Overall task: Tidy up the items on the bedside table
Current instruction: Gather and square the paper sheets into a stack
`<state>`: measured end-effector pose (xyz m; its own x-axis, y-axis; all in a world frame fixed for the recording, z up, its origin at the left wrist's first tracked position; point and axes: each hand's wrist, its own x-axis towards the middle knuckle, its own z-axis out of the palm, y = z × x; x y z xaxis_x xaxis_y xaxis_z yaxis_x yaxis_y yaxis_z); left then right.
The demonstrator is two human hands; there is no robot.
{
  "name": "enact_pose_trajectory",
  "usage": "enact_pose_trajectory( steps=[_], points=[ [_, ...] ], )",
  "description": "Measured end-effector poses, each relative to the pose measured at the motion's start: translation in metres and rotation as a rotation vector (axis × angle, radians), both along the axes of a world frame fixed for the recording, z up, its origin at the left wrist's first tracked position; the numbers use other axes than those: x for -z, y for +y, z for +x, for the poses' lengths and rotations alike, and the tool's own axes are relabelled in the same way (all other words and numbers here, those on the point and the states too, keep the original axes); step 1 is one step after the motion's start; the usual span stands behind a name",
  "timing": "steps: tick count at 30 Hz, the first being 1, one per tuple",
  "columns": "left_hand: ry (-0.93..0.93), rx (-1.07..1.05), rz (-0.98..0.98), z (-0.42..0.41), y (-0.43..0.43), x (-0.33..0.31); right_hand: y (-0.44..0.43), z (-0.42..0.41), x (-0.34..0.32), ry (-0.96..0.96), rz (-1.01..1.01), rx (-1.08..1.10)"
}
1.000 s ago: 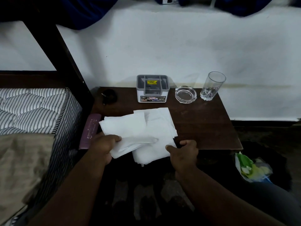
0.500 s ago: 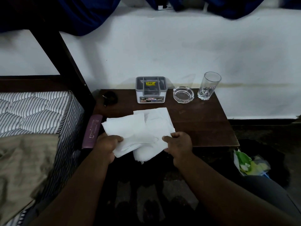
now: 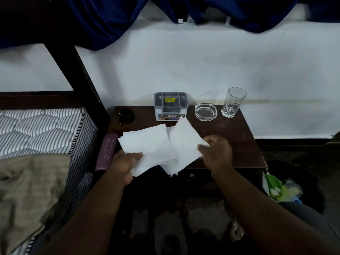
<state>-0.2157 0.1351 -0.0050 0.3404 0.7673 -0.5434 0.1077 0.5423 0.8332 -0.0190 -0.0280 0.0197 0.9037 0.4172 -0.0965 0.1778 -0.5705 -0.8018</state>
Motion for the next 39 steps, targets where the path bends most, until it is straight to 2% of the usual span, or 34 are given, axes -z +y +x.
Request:
enact_pose_trajectory(
  steps=[7, 13, 16, 19, 21, 30, 34, 36, 39],
  points=[
    [-0.094, -0.024, -0.041, 0.004, -0.001, -0.004, -0.026, 0.04, -0.034, -0.064, 0.136, 0.126],
    [-0.238, 0.03, -0.128, 0.009, -0.009, -0.002, -0.035, 0.043, -0.057, 0.381, 0.554, 0.256],
    [-0.268, 0.069, -0.16, 0.015, -0.014, -0.004, -0.028, 0.03, -0.054, 0.613, 0.642, 0.258],
    [-0.319, 0.111, -0.192, 0.023, -0.019, -0.006, -0.014, 0.009, -0.044, 0.741, 0.637, 0.196],
    [-0.358, 0.141, -0.182, 0.027, -0.021, -0.007, -0.004, -0.003, -0.035, 0.753, 0.596, 0.138],
    [-0.249, 0.169, -0.095, 0.035, -0.026, -0.007, 0.01, -0.011, -0.01, 0.396, 0.382, 0.002],
    [-0.27, 0.162, -0.112, 0.035, -0.027, -0.011, 0.009, -0.004, -0.004, 0.226, 0.231, -0.043],
    [-0.296, 0.157, -0.121, 0.035, -0.028, -0.014, 0.01, 0.005, -0.006, 0.325, 0.218, -0.029],
    [-0.31, 0.176, -0.143, 0.034, -0.032, -0.019, 0.008, 0.016, -0.008, 0.715, 0.298, -0.123]
  ],
)
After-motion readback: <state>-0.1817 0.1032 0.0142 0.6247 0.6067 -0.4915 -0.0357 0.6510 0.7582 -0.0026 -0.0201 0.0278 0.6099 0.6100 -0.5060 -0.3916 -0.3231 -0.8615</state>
